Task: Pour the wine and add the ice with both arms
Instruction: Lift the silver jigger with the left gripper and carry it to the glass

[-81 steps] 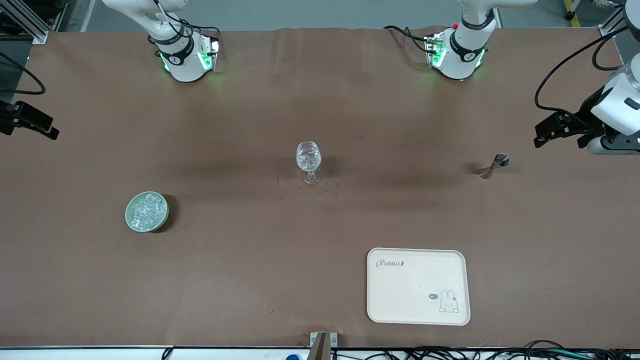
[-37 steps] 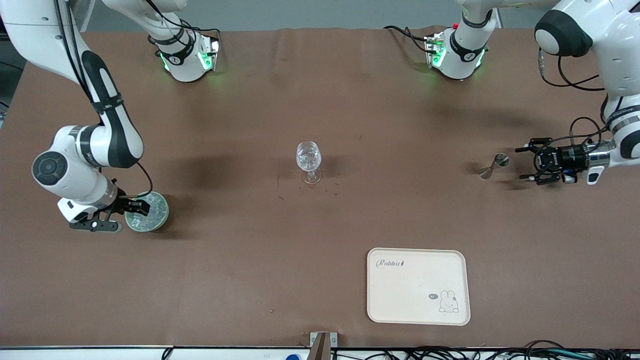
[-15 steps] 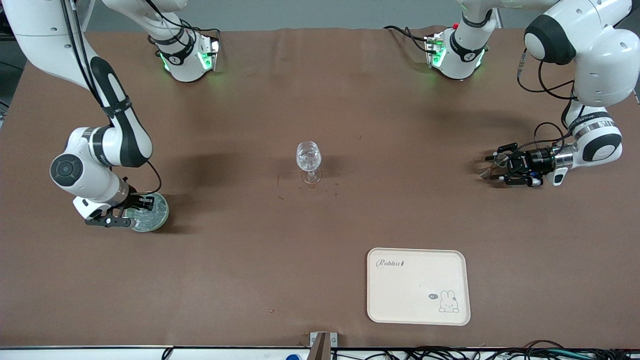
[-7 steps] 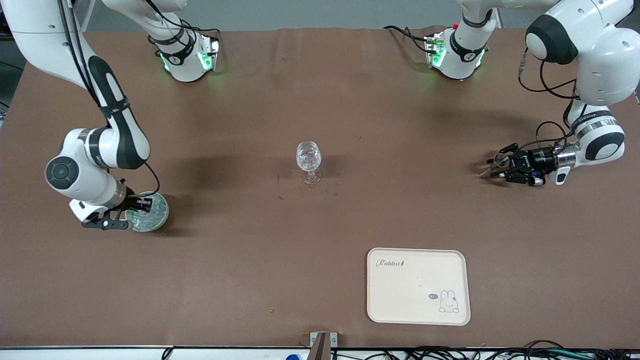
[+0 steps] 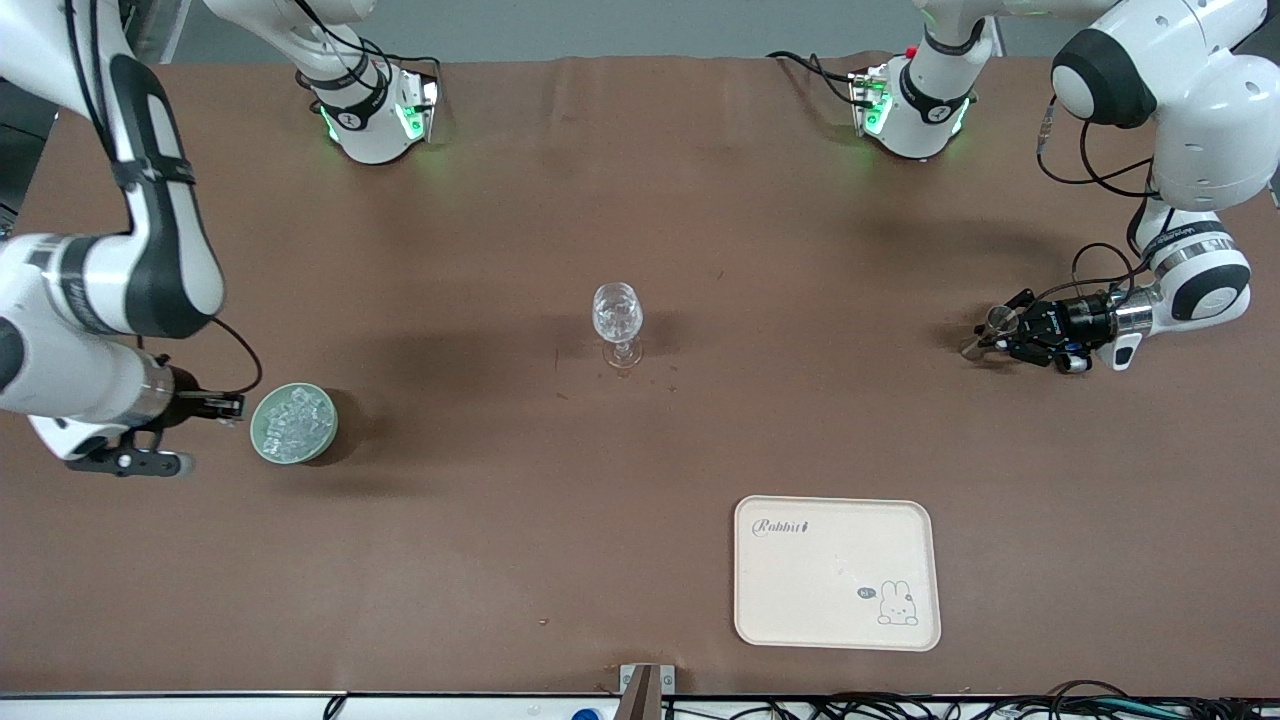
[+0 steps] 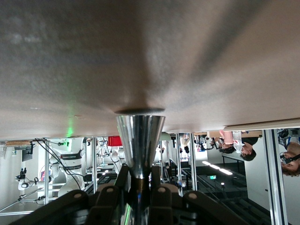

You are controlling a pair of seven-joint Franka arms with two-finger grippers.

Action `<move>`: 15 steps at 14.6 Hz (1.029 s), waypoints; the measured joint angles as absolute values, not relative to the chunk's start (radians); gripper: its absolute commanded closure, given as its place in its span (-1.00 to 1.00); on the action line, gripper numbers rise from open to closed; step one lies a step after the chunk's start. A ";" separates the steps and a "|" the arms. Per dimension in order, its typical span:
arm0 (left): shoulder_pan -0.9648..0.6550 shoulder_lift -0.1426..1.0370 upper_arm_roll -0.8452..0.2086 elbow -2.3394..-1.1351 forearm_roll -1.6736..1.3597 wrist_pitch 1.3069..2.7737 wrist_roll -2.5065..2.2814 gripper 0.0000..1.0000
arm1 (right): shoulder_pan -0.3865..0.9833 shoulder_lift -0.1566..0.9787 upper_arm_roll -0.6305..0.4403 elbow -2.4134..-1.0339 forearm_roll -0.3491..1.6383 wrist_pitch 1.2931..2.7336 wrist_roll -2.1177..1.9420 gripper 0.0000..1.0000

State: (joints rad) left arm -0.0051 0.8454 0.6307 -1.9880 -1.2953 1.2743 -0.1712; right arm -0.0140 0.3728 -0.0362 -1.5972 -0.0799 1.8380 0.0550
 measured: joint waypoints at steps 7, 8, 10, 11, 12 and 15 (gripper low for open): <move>0.025 0.761 0.642 -1.985 -1.295 1.182 -0.206 0.99 | -0.012 0.282 -0.016 -1.326 -0.079 1.507 0.054 0.99; 0.023 0.734 0.634 -1.984 -1.291 1.179 -0.224 0.99 | -0.012 0.255 -0.016 -1.319 -0.078 1.500 0.054 0.99; 0.022 0.675 0.605 -1.980 -1.278 1.178 -0.284 0.99 | -0.012 0.192 -0.016 -1.314 -0.078 1.475 0.054 0.99; 0.023 0.642 0.585 -1.978 -1.276 1.177 -0.321 0.99 | -0.012 0.160 -0.016 -1.315 -0.078 1.461 0.054 0.99; 0.023 0.607 0.564 -1.977 -1.272 1.178 -0.360 0.99 | -0.012 0.132 -0.016 -1.316 -0.078 1.457 0.054 0.99; 0.024 0.516 0.489 -1.977 -1.257 1.178 -0.469 0.99 | -0.012 0.093 -0.017 -1.325 -0.078 1.461 0.054 0.99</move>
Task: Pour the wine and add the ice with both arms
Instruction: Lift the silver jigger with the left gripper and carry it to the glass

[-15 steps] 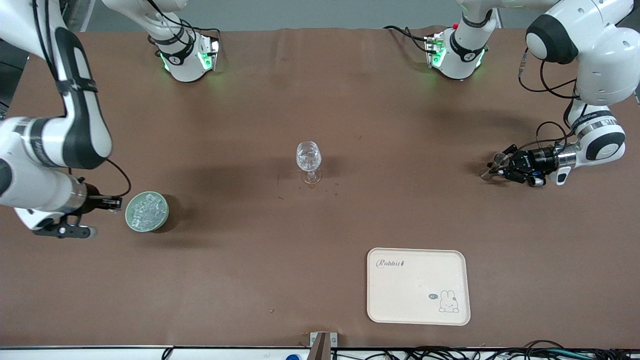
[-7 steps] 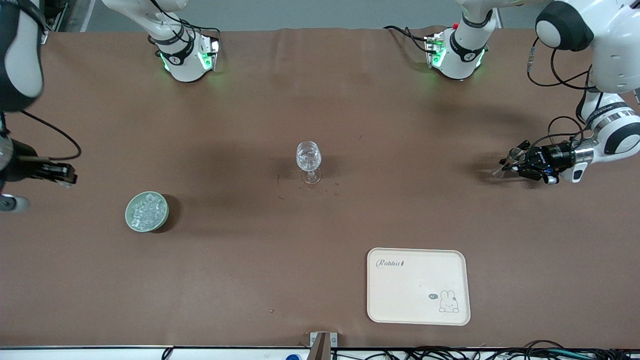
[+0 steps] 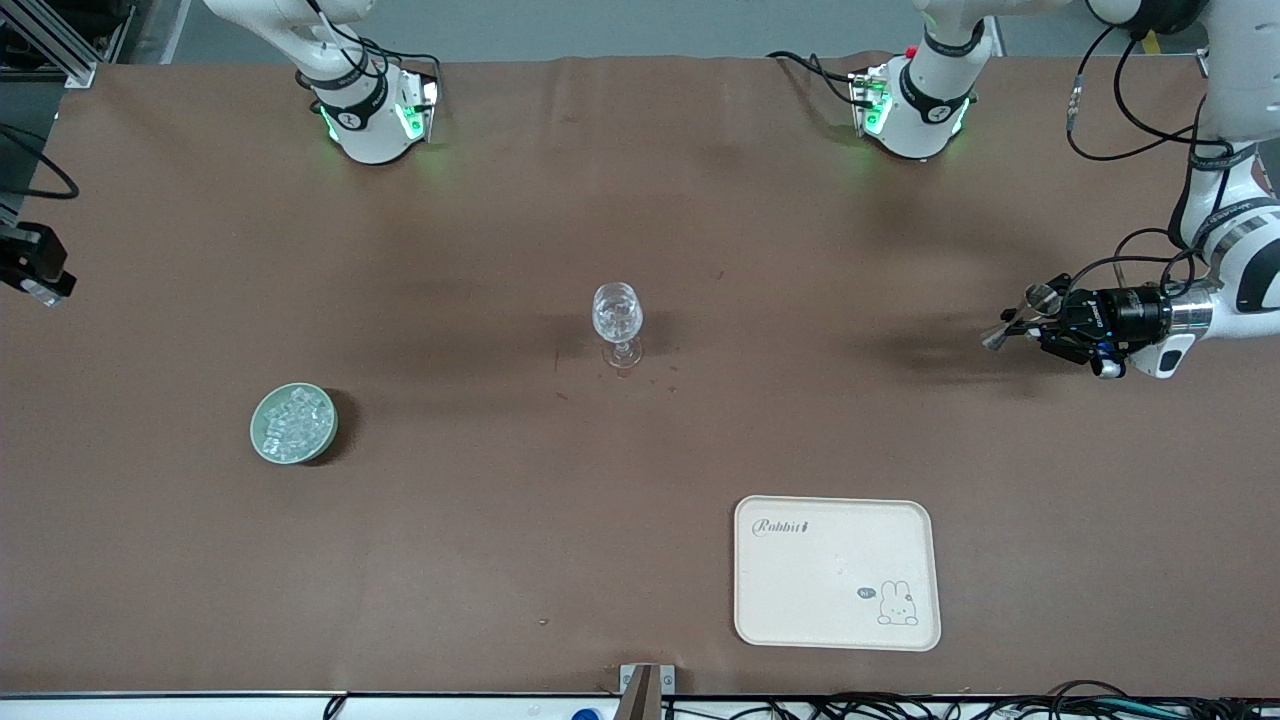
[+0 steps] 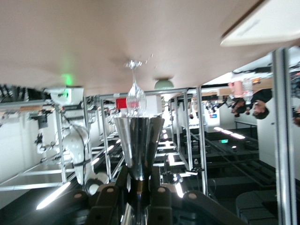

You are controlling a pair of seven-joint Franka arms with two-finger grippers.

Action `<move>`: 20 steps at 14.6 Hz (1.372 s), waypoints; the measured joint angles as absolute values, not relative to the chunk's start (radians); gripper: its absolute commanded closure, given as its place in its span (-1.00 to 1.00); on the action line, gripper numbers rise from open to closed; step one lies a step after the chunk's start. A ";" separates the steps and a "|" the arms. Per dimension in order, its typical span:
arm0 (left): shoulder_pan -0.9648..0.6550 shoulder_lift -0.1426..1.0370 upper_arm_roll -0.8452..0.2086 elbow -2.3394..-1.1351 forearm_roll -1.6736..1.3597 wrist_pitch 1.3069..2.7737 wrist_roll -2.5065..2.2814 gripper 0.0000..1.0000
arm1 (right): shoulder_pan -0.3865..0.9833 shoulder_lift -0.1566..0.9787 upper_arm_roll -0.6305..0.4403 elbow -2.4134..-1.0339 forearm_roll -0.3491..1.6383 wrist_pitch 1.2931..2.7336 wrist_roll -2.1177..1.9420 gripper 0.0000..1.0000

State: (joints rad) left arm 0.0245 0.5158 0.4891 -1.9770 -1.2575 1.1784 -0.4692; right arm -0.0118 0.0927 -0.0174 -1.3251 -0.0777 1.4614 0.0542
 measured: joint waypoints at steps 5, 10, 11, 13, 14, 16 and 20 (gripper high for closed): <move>0.038 0.409 0.349 -1.958 -1.257 1.213 -0.635 0.98 | -0.015 0.085 -0.023 -1.404 -0.061 1.534 0.054 0.99; 0.038 0.278 0.163 -1.954 -1.212 1.298 -0.731 0.98 | -0.015 0.067 -0.023 -1.425 -0.057 1.542 0.050 0.99; 0.039 0.258 0.122 -1.953 -1.181 1.318 -0.743 0.98 | -0.015 0.064 -0.023 -1.428 -0.057 1.542 0.050 0.99; 0.041 0.234 0.023 -1.944 -1.151 1.387 -0.802 0.98 | -0.016 0.062 -0.023 -1.432 -0.057 1.541 0.050 0.99; 0.041 0.227 -0.034 -1.941 -1.145 1.436 -0.842 0.98 | -0.017 0.061 -0.023 -1.433 -0.057 1.541 0.050 0.99; 0.039 0.219 -0.158 -1.939 -1.142 1.555 -0.925 0.98 | -0.019 0.061 -0.023 -1.434 -0.056 1.541 0.045 0.98; 0.029 0.232 -0.355 -1.947 -1.129 1.782 -1.002 0.97 | -0.015 0.060 -0.021 -1.435 -0.055 1.541 0.030 0.98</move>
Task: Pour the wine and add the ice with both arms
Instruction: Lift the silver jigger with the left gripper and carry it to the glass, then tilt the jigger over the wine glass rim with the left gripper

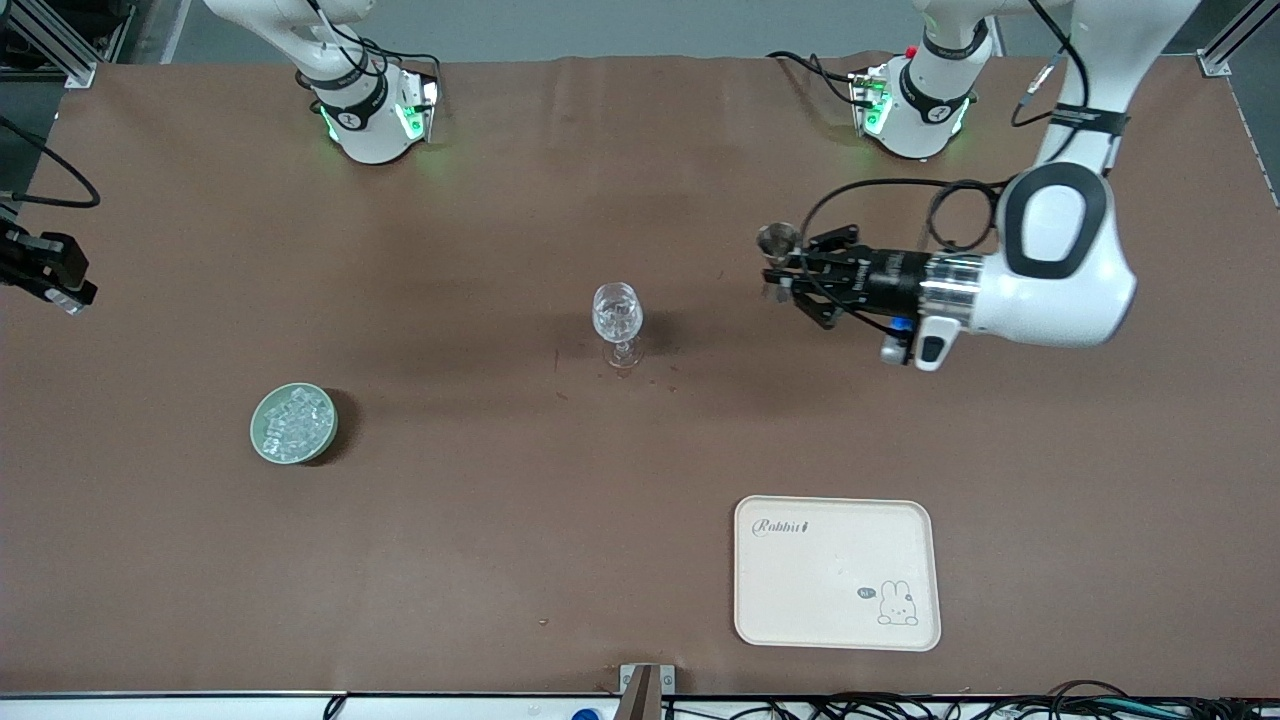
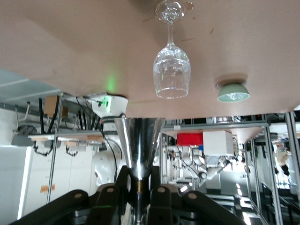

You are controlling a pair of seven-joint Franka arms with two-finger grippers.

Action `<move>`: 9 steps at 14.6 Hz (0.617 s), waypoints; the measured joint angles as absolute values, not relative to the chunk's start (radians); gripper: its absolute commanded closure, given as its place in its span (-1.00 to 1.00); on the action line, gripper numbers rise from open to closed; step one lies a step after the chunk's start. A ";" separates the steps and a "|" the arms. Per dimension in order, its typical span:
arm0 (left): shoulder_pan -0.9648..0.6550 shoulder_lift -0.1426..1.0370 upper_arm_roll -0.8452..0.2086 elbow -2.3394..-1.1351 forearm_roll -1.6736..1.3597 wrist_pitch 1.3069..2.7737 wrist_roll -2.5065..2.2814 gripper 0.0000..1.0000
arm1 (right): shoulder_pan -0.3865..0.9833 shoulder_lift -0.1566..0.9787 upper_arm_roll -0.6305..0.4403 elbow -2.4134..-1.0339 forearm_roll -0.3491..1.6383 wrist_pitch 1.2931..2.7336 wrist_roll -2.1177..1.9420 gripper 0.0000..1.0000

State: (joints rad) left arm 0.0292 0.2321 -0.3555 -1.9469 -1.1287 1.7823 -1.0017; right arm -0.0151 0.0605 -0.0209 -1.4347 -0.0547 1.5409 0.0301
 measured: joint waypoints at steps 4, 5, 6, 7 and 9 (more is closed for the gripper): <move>0.018 0.303 -0.472 -1.949 -1.108 1.997 -1.037 0.97 | -0.013 0.059 -0.020 -1.435 -0.054 1.541 0.029 0.97; 0.011 0.325 -0.492 -1.949 -1.103 2.055 -1.048 0.97 | -0.013 0.059 -0.019 -1.435 -0.054 1.541 0.029 0.97; 0.004 0.348 -0.508 -1.948 -1.097 2.104 -1.052 0.97 | -0.012 0.059 -0.019 -1.435 -0.054 1.541 0.028 0.97; -0.005 0.368 -0.522 -1.947 -1.079 2.144 -1.052 0.97 | -0.009 0.059 -0.019 -1.435 -0.053 1.541 0.028 0.97; -0.024 0.405 -0.535 -1.930 -1.017 2.192 -1.087 0.97 | -0.004 0.058 -0.018 -1.435 -0.053 1.541 0.028 0.98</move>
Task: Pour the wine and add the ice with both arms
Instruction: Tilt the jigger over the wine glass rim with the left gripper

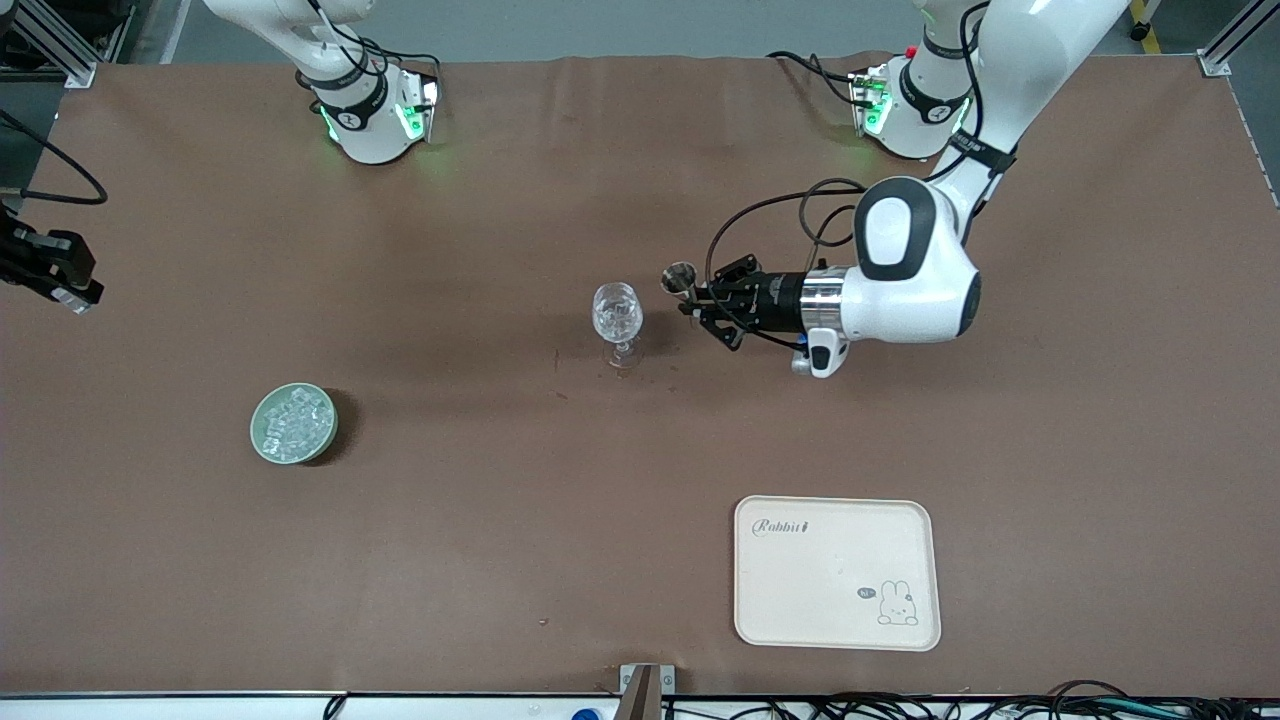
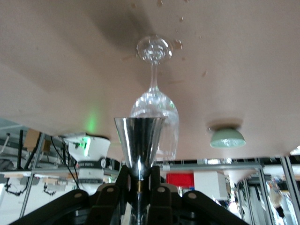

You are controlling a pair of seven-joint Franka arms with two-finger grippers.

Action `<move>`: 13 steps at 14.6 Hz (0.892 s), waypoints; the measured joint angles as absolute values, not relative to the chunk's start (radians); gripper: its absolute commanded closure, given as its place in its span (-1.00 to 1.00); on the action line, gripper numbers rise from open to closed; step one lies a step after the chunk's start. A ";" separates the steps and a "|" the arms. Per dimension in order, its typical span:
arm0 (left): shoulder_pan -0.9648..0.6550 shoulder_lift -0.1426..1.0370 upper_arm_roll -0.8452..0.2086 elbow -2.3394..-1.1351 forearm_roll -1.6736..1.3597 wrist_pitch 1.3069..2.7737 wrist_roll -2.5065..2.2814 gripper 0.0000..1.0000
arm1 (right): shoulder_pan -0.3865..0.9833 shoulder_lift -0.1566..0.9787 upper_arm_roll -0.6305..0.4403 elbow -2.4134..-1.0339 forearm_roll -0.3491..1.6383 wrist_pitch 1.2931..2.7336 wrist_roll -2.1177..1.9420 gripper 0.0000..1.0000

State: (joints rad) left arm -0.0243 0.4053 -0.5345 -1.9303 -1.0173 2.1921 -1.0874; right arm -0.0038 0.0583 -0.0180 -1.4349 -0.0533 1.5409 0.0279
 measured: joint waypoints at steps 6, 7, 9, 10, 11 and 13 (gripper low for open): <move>-0.052 0.503 -0.594 -1.831 -0.804 2.295 -1.273 0.97 | -0.003 0.058 -0.018 -1.435 -0.053 1.541 0.028 0.97; -0.053 0.507 -0.599 -1.825 -0.780 2.300 -1.287 0.97 | -0.003 0.058 -0.018 -1.435 -0.053 1.541 0.028 0.97; -0.058 0.507 -0.605 -1.815 -0.719 2.319 -1.330 0.97 | -0.003 0.058 -0.018 -1.435 -0.053 1.541 0.028 0.97; -0.061 0.507 -0.609 -1.811 -0.686 2.326 -1.352 0.96 | -0.003 0.058 -0.018 -1.435 -0.053 1.541 0.028 0.97; -0.063 0.507 -0.614 -1.807 -0.655 2.329 -1.373 0.97 | -0.003 0.058 -0.018 -1.435 -0.053 1.541 0.028 0.97; -0.065 0.507 -0.628 -1.800 -0.605 2.335 -1.409 0.97 | -0.003 0.058 -0.018 -1.435 -0.053 1.541 0.028 0.97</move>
